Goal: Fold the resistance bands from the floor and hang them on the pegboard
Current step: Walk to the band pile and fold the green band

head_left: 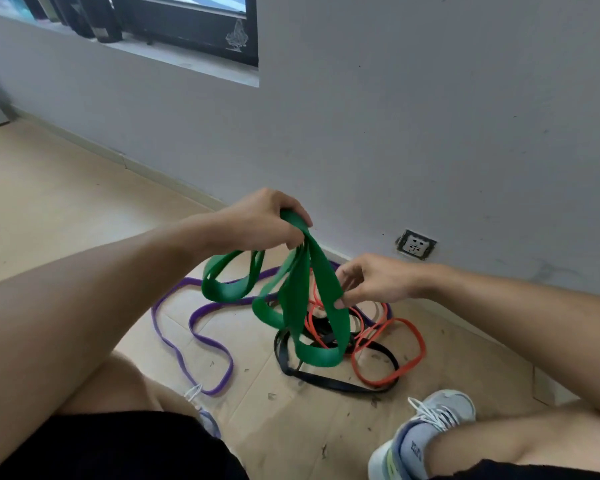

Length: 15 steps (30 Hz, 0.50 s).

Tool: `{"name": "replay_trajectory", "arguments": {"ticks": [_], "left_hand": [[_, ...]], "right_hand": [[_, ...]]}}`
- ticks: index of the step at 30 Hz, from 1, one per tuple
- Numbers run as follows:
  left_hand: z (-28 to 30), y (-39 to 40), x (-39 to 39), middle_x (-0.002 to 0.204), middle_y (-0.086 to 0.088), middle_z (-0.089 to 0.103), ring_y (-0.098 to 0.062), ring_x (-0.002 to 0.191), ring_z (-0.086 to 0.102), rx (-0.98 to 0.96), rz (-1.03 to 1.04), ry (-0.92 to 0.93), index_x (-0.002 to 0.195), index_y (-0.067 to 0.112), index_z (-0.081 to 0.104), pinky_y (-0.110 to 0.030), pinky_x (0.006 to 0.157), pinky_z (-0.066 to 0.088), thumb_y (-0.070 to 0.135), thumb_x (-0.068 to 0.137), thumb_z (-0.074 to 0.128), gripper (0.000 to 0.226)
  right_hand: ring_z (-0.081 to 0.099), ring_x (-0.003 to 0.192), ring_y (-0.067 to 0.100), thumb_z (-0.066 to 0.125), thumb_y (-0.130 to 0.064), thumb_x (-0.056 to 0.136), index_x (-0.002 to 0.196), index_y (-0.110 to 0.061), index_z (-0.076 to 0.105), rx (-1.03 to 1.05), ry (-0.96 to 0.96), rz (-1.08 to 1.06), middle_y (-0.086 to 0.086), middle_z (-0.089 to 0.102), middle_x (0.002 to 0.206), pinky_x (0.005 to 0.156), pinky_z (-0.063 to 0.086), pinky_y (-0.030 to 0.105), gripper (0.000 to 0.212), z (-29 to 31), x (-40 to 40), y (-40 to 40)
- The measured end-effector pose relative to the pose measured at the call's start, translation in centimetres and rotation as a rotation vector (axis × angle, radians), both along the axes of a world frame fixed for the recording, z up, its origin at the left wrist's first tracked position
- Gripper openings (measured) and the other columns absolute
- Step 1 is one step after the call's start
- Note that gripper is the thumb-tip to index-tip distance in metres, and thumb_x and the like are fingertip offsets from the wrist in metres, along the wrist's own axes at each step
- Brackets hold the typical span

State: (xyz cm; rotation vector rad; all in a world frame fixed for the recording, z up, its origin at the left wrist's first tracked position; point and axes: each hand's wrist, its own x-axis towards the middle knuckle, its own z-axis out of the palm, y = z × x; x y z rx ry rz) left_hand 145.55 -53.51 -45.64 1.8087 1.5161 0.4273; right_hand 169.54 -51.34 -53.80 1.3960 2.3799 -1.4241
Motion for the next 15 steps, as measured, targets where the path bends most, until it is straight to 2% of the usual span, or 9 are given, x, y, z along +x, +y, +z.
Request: {"name": "replay_trajectory", "arguments": {"ticks": [3, 6, 8, 10, 12, 15], "left_hand": [[-0.1, 0.4, -1.2, 0.089, -0.004, 0.074, -0.011, 0.07, 0.065, -0.042, 0.069, -0.188, 0.109, 0.024, 0.07, -0.02, 0.065, 0.048, 0.008, 0.077, 0.083, 0.038], [-0.4, 0.6, -1.8, 0.09, -0.007, 0.072, -0.01, 0.064, 0.066, -0.079, 0.15, -0.366, 0.114, 0.018, 0.067, -0.019, 0.059, 0.051, 0.003, 0.074, 0.087, 0.047], [-0.4, 0.6, -1.8, 0.09, -0.008, 0.071, -0.012, 0.067, 0.066, -0.09, 0.192, -0.439, 0.114, 0.015, 0.069, -0.02, 0.061, 0.052, 0.001, 0.074, 0.086, 0.045], [-0.3, 0.7, -1.7, 0.086, -0.006, 0.07, -0.011, 0.064, 0.063, -0.11, 0.221, -0.496, 0.111, 0.012, 0.072, -0.02, 0.062, 0.052, 0.0, 0.073, 0.086, 0.042], [-0.2, 0.9, -1.7, 0.075, -0.002, 0.065, -0.009, 0.055, 0.056, -0.13, 0.252, -0.59, 0.11, 0.008, 0.072, -0.019, 0.057, 0.049, -0.001, 0.073, 0.086, 0.041], [0.0, 1.2, -1.9, 0.072, -0.001, 0.063, -0.009, 0.051, 0.05, -0.108, 0.302, -0.739, 0.112, 0.005, 0.071, -0.019, 0.057, 0.047, 0.001, 0.073, 0.085, 0.041]], "right_hand": [[0.07, 0.112, 0.014, 0.072, -0.022, 0.097, 0.113, -0.018, 0.076, -0.065, 0.027, -0.022, -0.004, 0.077, 0.114, 0.11, 0.05, 0.038, 0.017, -1.2, 0.6, 0.3], [0.061, 0.127, 0.008, 0.073, -0.037, 0.093, 0.135, -0.037, 0.063, -0.136, 0.016, -0.042, -0.01, 0.067, 0.134, 0.115, 0.043, 0.038, 0.043, -2.2, 0.7, 0.5], [0.054, 0.133, 0.006, 0.076, -0.045, 0.087, 0.14, -0.046, 0.056, -0.141, 0.016, -0.059, -0.013, 0.061, 0.141, 0.115, 0.04, 0.034, 0.056, -2.8, 0.4, 0.4], [0.055, 0.129, 0.002, 0.079, -0.041, 0.087, 0.133, -0.045, 0.062, -0.104, 0.058, -0.098, -0.019, 0.063, 0.136, 0.108, 0.04, 0.026, 0.05, -3.0, -0.1, 0.2], [0.059, 0.119, -0.001, 0.082, -0.032, 0.086, 0.118, -0.041, 0.071, -0.045, 0.056, -0.125, -0.021, 0.068, 0.123, 0.099, 0.041, 0.02, 0.036, -3.3, -0.5, 0.3], [0.066, 0.109, 0.007, 0.087, -0.024, 0.081, 0.102, -0.035, 0.075, 0.0, -0.003, -0.124, -0.015, 0.074, 0.111, 0.104, 0.048, 0.031, 0.027, -4.1, -0.6, 0.5]]}}
